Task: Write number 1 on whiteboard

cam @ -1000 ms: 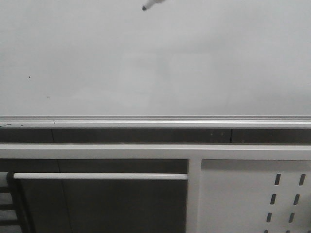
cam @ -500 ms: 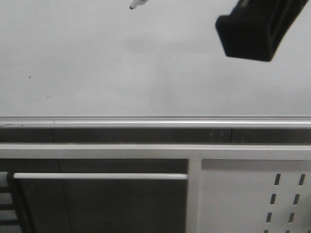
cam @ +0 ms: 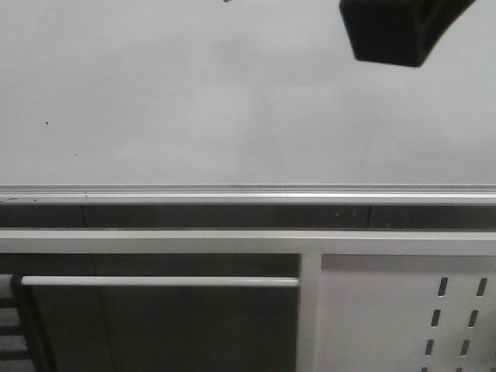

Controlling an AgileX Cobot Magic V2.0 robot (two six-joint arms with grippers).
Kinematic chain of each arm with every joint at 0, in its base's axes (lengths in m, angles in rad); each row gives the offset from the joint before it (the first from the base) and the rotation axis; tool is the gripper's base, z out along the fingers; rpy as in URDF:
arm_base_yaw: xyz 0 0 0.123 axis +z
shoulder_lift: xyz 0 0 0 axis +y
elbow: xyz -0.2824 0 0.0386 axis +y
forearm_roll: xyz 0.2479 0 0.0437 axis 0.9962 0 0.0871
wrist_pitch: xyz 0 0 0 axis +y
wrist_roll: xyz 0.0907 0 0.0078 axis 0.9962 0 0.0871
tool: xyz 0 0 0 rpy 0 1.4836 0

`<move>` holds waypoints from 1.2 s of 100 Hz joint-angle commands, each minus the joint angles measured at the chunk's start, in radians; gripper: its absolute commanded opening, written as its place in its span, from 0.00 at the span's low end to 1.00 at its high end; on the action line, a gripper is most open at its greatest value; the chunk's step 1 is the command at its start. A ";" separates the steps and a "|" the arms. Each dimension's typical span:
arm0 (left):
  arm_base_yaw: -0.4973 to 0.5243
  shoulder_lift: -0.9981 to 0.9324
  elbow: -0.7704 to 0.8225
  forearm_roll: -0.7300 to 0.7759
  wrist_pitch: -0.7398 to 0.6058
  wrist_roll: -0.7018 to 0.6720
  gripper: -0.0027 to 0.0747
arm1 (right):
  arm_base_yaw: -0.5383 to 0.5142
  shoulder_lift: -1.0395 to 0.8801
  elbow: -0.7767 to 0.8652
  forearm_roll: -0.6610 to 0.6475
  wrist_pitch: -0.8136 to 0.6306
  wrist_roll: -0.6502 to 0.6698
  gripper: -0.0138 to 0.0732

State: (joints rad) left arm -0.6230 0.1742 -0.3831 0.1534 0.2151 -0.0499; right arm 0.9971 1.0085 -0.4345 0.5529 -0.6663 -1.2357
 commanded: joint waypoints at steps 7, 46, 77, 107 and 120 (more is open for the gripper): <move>0.002 0.011 -0.027 0.000 -0.077 -0.010 0.01 | -0.004 0.029 -0.013 -0.007 -0.112 -0.007 0.10; 0.002 0.011 -0.027 0.000 -0.077 -0.010 0.01 | -0.005 0.101 -0.011 0.046 -0.234 -0.007 0.10; 0.002 0.011 -0.027 0.000 -0.077 -0.010 0.01 | -0.027 0.129 -0.013 0.064 -0.272 -0.007 0.10; 0.002 0.011 -0.027 0.000 -0.077 -0.010 0.01 | -0.070 0.129 -0.013 0.064 -0.247 -0.007 0.10; 0.002 0.011 -0.027 0.000 -0.077 -0.010 0.01 | -0.073 0.129 -0.013 0.064 -0.247 -0.007 0.10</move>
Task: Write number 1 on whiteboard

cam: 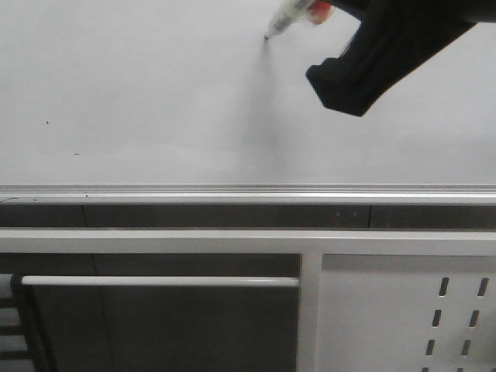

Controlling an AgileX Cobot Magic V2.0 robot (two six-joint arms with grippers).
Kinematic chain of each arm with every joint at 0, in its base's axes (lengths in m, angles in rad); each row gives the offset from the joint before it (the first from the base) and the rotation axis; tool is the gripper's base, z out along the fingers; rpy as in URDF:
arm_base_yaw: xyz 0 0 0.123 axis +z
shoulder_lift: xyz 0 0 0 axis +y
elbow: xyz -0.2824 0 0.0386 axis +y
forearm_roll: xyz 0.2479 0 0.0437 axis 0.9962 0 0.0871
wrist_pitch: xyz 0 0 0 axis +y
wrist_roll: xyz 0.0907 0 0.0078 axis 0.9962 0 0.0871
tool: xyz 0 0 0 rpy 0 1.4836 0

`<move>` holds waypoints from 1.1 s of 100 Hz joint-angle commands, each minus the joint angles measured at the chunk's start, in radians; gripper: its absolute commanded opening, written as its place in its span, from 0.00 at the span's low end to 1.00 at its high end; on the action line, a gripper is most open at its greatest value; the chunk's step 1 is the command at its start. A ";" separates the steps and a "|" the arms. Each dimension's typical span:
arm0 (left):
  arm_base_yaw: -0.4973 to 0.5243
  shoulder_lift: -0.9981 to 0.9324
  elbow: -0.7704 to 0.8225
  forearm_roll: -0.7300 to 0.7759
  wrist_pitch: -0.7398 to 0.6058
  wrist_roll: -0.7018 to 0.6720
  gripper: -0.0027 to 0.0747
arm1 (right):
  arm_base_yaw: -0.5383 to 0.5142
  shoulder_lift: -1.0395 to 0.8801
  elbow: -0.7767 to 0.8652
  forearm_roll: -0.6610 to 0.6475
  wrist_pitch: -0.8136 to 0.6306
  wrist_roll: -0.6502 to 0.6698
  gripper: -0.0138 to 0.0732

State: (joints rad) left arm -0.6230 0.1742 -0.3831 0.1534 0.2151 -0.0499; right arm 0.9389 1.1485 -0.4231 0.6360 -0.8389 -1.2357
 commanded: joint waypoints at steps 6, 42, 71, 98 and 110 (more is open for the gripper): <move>0.002 0.011 -0.027 0.000 -0.077 -0.010 0.01 | -0.014 -0.011 -0.024 -0.019 -0.074 -0.007 0.10; 0.002 0.011 -0.027 0.000 -0.077 -0.010 0.01 | -0.014 -0.011 -0.024 0.021 -0.062 -0.007 0.10; 0.002 0.011 -0.026 0.000 -0.077 -0.010 0.01 | -0.014 -0.001 -0.024 0.076 0.001 -0.007 0.10; 0.002 0.011 0.010 0.000 -0.089 -0.010 0.01 | -0.014 0.128 -0.024 0.082 0.028 -0.007 0.10; 0.002 0.010 0.010 0.000 -0.096 -0.010 0.01 | -0.014 0.146 -0.024 0.082 0.001 -0.007 0.10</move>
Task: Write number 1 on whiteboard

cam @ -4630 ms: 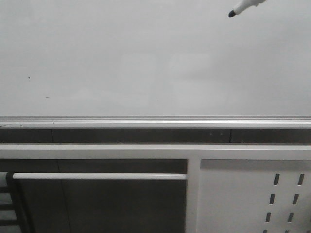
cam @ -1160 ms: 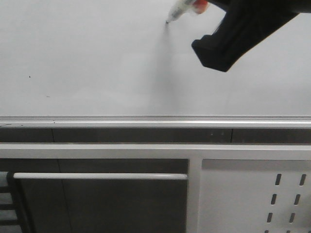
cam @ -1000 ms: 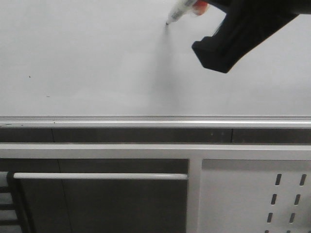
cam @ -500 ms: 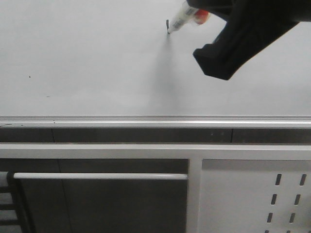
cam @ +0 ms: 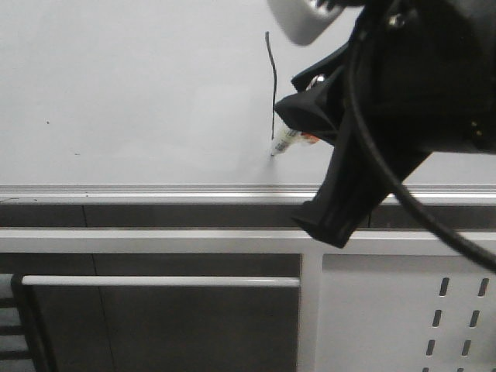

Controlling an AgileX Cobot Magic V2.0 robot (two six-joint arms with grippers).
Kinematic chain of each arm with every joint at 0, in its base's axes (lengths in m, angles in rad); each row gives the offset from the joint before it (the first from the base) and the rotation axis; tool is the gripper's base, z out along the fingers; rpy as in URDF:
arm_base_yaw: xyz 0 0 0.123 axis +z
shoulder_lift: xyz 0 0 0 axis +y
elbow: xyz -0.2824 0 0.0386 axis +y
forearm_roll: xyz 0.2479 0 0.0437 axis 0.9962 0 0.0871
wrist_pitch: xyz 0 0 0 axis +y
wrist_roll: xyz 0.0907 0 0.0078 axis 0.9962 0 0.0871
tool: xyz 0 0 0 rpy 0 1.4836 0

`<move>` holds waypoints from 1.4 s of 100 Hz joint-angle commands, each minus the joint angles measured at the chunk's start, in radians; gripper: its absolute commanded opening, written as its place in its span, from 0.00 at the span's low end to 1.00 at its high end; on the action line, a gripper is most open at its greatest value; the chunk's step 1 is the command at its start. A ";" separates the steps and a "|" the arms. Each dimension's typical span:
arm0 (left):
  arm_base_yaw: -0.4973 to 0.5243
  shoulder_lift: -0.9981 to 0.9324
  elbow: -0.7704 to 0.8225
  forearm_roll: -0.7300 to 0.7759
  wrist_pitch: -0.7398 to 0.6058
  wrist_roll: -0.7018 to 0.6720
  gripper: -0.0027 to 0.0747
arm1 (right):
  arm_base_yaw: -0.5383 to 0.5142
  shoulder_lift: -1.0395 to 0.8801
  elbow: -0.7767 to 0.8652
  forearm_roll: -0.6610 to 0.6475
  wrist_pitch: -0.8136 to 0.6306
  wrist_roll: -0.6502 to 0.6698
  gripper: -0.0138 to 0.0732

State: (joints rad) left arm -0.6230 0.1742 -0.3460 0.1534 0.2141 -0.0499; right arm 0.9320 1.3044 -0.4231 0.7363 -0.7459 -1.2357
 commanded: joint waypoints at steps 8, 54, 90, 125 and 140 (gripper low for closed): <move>0.002 0.010 -0.027 0.000 -0.100 -0.010 0.01 | -0.008 -0.012 -0.024 -0.019 -0.111 -0.007 0.10; 0.002 0.018 -0.056 0.000 -0.017 -0.010 0.15 | 0.202 -0.305 -0.101 0.221 0.275 -0.007 0.10; -0.100 0.255 -0.259 -0.214 0.333 0.262 0.53 | 0.202 -0.346 -0.255 0.652 0.434 -0.007 0.10; -0.255 0.513 -0.380 -0.279 0.409 0.411 0.45 | 0.201 -0.306 -0.286 0.711 0.531 -0.007 0.10; -0.310 0.580 -0.405 -0.271 0.409 0.413 0.45 | 0.201 -0.306 -0.286 0.659 0.601 -0.007 0.10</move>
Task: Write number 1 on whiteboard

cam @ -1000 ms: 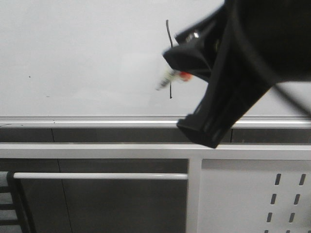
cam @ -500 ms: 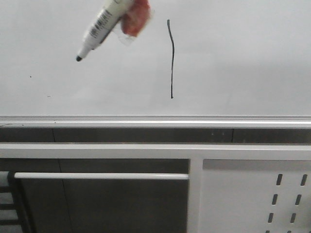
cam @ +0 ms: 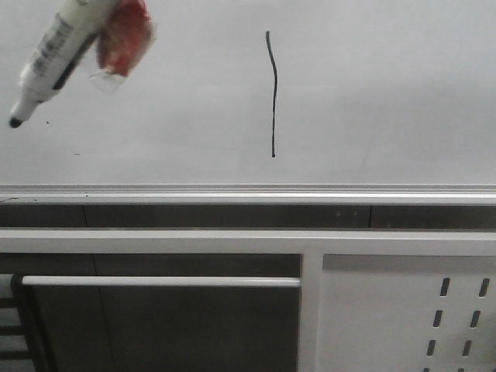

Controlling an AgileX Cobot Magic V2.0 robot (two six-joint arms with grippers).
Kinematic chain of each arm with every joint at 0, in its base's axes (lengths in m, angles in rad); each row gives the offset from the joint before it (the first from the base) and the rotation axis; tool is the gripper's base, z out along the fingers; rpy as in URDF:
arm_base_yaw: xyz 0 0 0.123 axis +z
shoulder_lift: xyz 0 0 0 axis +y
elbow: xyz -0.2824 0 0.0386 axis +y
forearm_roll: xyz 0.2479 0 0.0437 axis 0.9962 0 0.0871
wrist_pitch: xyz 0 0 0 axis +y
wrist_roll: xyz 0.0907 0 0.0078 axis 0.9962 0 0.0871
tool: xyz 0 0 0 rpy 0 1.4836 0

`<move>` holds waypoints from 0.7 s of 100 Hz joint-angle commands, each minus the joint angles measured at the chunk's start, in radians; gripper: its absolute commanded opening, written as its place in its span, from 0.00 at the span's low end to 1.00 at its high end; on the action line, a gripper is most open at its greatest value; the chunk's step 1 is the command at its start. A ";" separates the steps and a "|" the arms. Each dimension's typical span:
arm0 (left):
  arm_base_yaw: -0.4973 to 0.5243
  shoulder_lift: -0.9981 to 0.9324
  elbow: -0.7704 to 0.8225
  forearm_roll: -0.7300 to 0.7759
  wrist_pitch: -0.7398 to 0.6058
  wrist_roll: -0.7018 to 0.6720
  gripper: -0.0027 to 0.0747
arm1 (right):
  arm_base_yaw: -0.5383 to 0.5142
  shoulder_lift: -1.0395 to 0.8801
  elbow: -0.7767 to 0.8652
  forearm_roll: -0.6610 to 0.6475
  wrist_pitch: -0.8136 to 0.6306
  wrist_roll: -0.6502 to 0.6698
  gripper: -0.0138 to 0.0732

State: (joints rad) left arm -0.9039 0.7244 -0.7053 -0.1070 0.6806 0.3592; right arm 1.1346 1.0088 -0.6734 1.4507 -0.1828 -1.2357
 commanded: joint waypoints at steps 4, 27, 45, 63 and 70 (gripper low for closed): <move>-0.037 0.046 -0.052 -0.011 -0.058 0.004 0.45 | -0.002 -0.011 -0.036 -0.084 0.060 -0.007 0.10; -0.050 0.100 -0.065 -0.011 -0.045 0.004 0.45 | -0.002 -0.011 -0.036 -0.144 0.101 -0.007 0.10; -0.050 0.105 -0.065 -0.011 -0.043 0.004 0.45 | -0.002 -0.013 -0.048 -0.196 0.121 -0.007 0.10; -0.050 0.105 -0.065 -0.011 -0.047 0.004 0.45 | -0.002 -0.013 -0.088 -0.230 0.157 -0.007 0.10; -0.050 0.105 -0.065 -0.011 -0.051 0.004 0.45 | -0.002 -0.013 -0.100 -0.237 0.161 -0.007 0.10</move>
State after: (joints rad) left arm -0.9456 0.8311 -0.7353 -0.1070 0.6886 0.3631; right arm 1.1346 1.0088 -0.7233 1.2346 -0.0142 -1.2357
